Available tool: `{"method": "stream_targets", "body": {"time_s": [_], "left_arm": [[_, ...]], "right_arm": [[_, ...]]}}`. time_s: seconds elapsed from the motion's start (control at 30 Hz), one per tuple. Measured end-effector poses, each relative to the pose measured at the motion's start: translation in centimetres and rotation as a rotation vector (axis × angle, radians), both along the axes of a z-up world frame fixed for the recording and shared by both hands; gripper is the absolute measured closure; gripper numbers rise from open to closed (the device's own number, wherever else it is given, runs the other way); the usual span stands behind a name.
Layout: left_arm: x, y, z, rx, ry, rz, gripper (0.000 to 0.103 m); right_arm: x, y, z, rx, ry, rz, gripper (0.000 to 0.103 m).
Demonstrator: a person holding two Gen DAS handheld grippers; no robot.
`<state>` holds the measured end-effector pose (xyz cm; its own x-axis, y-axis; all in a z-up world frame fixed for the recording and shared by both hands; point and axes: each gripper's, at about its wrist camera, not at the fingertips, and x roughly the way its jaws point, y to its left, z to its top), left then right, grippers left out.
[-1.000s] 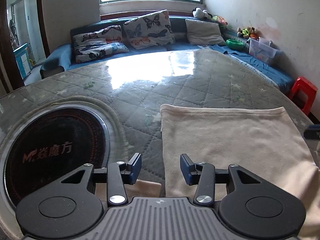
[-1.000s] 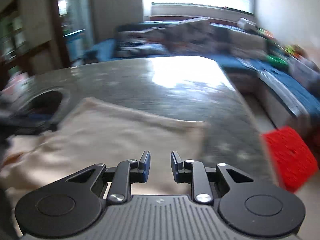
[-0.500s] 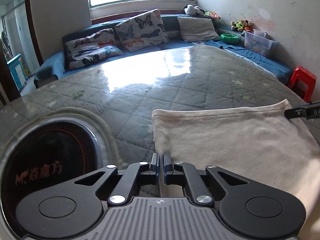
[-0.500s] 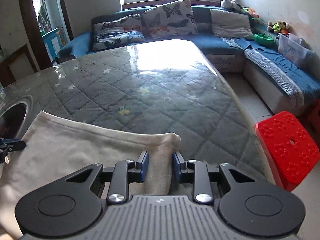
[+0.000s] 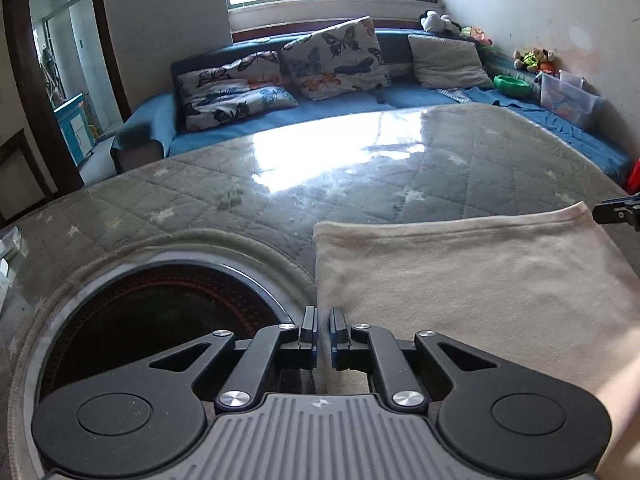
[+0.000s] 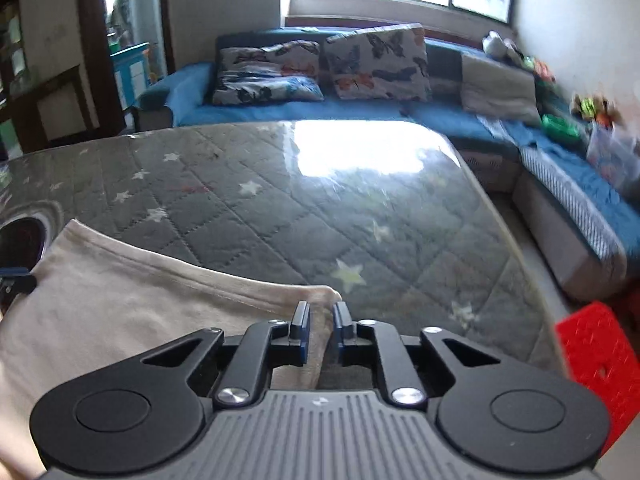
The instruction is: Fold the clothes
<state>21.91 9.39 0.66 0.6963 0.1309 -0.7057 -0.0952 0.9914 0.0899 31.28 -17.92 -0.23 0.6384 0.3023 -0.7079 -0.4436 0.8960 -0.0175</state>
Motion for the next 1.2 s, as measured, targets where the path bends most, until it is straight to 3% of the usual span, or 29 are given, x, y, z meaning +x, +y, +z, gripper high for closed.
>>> {"method": "stream_targets", "body": {"time_s": [0.23, 0.4, 0.53, 0.67, 0.8, 0.83, 0.9, 1.2], "left_arm": [[-0.6, -2.0, 0.2, -0.005, 0.006, -0.064, 0.095], [-1.1, -3.3, 0.3, -0.009, 0.010, -0.110, 0.094], [-1.4, -3.6, 0.2, -0.014, 0.016, -0.124, 0.094], [-1.6, -3.4, -0.1, -0.014, 0.016, -0.126, 0.092], [-1.6, -3.5, -0.2, -0.017, 0.014, -0.128, 0.091], [-1.6, -3.4, -0.2, -0.017, 0.013, -0.127, 0.090], [-1.6, -3.4, -0.3, -0.014, 0.012, -0.128, 0.090], [-1.6, -3.2, -0.4, 0.003, -0.001, -0.113, 0.076]], "right_arm": [[-9.1, 0.8, 3.6, 0.031, 0.009, 0.273, 0.084], [-15.8, 2.7, 3.6, 0.020, 0.078, 0.501, 0.079], [-18.7, 4.9, 2.7, 0.006, 0.087, 0.600, 0.070], [-19.3, 7.2, 1.3, -0.051, 0.046, 0.613, 0.070], [-18.7, 8.1, 0.6, -0.043, 0.028, 0.599, 0.074], [-18.7, 8.2, 0.5, -0.038, 0.031, 0.597, 0.085], [-18.8, 8.2, 0.6, -0.030, 0.032, 0.595, 0.097], [-21.8, 7.0, 2.3, -0.070, 0.000, 0.678, 0.101]]}}
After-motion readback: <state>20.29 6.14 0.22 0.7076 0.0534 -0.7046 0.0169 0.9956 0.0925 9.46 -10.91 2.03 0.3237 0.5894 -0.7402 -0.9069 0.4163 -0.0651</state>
